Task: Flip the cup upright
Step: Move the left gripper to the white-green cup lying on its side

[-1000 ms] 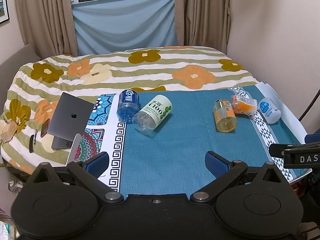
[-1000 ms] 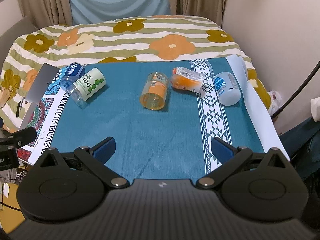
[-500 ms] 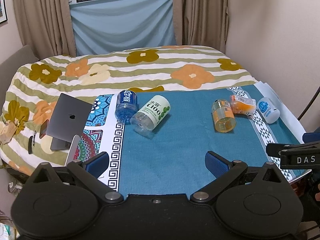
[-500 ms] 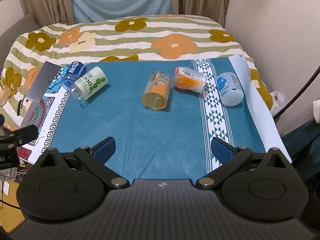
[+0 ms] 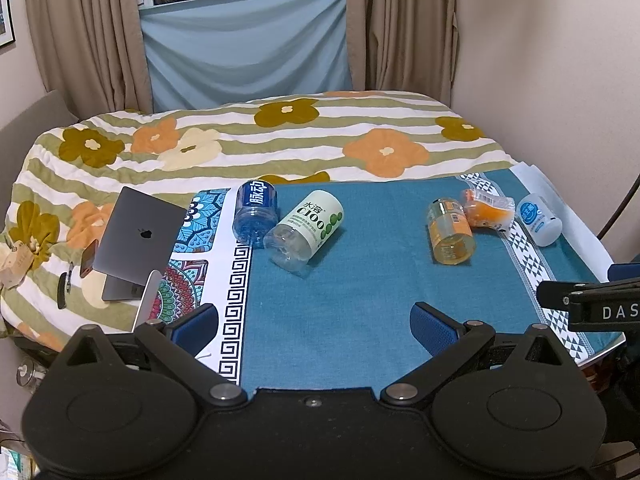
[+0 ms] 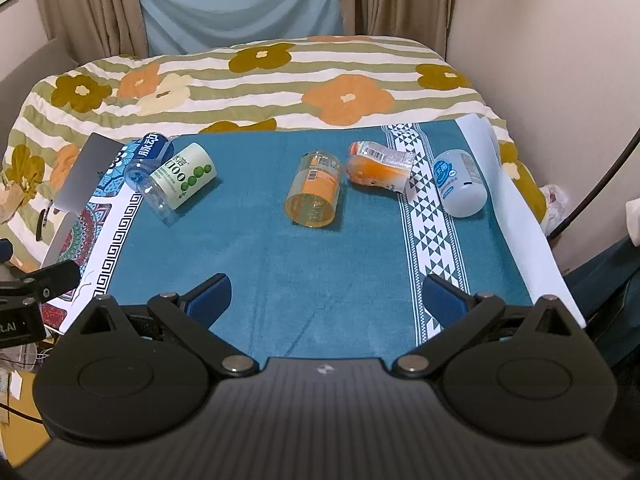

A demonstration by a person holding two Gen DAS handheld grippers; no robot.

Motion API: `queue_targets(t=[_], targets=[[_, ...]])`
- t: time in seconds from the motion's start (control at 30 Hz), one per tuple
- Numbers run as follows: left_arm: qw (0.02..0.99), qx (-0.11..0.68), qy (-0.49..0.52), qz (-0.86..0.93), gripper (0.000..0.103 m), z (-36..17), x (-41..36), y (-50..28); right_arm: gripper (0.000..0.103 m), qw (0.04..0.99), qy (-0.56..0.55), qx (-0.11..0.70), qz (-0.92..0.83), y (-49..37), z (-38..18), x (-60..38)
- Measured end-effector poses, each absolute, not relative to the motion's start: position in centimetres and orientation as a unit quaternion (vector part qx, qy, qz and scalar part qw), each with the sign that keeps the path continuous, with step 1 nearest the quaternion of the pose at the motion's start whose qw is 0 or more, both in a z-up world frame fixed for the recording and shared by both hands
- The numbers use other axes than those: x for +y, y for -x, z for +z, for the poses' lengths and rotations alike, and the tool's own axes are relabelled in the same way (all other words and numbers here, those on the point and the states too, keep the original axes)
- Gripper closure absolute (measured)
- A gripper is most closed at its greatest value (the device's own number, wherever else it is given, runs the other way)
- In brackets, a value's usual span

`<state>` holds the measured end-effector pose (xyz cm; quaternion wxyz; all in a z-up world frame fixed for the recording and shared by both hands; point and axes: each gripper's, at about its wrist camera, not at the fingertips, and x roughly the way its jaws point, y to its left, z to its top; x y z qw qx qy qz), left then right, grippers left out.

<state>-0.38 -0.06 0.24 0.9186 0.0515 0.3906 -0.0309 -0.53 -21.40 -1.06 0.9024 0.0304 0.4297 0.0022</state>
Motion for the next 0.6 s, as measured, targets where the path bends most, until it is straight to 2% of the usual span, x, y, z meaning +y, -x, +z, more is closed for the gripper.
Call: queue_targets(t=[0.33, 0.6], targets=[[0.918, 0.390, -0.064, -0.039, 0.000, 1.3, 0.9, -1.2, 0.000, 0.896, -0.021, 0.444, 0.008, -0.1, -0.8, -21.0], [0.906, 0.398, -0.125, -0.074, 0.000, 1.6, 0.8, -6.8, 0.000, 0.886, -0.031, 0.462, 0.002, -1.5, -1.5, -21.5]])
